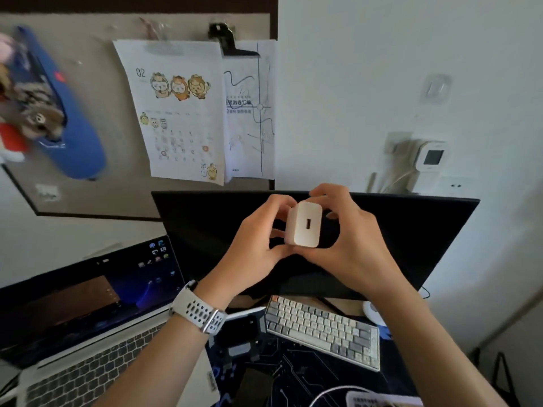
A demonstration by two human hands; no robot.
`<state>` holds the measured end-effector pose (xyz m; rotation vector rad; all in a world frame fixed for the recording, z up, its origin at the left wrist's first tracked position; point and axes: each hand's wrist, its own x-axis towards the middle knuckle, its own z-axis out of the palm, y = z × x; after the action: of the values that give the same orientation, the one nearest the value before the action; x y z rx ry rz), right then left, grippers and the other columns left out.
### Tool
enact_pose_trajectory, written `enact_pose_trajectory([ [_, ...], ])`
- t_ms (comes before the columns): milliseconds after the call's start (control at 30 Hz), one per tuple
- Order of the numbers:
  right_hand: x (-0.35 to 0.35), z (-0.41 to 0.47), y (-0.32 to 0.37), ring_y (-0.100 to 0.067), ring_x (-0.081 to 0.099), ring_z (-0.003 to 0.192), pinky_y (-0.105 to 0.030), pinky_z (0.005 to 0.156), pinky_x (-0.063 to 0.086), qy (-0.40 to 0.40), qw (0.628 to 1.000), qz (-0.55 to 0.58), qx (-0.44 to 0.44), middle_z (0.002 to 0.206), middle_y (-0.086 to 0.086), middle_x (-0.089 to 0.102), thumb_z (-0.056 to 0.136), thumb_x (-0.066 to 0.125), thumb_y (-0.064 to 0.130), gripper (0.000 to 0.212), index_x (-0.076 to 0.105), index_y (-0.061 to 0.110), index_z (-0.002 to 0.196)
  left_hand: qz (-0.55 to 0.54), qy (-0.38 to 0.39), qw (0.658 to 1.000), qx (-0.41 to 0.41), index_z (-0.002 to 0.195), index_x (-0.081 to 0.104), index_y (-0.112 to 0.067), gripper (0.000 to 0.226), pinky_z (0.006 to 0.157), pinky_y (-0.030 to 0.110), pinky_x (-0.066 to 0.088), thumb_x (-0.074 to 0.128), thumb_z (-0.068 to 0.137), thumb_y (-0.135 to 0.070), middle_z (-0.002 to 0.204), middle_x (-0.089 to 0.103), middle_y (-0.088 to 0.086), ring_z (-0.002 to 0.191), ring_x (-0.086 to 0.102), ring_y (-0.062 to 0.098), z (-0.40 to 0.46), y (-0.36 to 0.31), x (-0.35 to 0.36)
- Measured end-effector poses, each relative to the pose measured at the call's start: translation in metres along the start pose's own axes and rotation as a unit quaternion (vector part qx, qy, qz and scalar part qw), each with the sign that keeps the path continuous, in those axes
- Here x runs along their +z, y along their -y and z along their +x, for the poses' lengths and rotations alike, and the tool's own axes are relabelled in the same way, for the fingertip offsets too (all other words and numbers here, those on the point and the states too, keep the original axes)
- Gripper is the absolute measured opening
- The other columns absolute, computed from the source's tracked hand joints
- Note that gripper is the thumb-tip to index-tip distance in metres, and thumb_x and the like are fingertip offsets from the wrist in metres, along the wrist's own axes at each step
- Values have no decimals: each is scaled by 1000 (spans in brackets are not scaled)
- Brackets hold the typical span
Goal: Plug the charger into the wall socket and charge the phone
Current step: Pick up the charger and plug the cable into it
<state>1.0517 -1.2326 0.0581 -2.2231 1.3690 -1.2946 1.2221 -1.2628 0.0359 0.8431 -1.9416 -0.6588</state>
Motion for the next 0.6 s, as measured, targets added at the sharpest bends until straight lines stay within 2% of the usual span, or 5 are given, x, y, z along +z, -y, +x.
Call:
enact_pose_trajectory([
  [67,0,3,-1,-5,56,101,-10,82,44,-7,1000,-22,0,107,10,61,64,85,27,61,49,29,113,-3,1,1000,-12,120,49,-19,51,91,22,52,75,79,-1,118,60,-7,116,55,2,5,0,2],
  [267,2,7,4,-21,56,94,-24,74,48,-57,996,-60,-30,88,27,44,60,87,19,53,56,11,102,2,-1,1000,-12,120,46,-24,51,93,14,48,72,82,-3,120,59,-9,119,52,-3,13,-1,9],
  [333,2,7,3,-20,56,94,-22,73,47,-65,995,-61,-35,88,27,44,58,89,24,56,55,11,101,-1,7,1000,-8,122,45,-24,53,95,15,47,72,82,-3,122,58,-10,120,51,-4,13,-1,8],
  [467,4,4,3,-18,55,95,-22,74,47,-64,996,-52,-37,89,28,44,56,90,28,59,55,13,100,-11,18,1000,-15,123,46,-25,54,99,30,50,73,80,-4,124,58,-7,121,52,2,9,0,7],
  [600,7,-1,1,-10,53,97,-11,76,42,-51,997,-36,-35,95,30,45,57,89,28,60,55,16,104,0,18,1000,4,127,46,-25,63,96,33,51,78,76,-5,127,55,-7,123,51,6,7,3,5],
])
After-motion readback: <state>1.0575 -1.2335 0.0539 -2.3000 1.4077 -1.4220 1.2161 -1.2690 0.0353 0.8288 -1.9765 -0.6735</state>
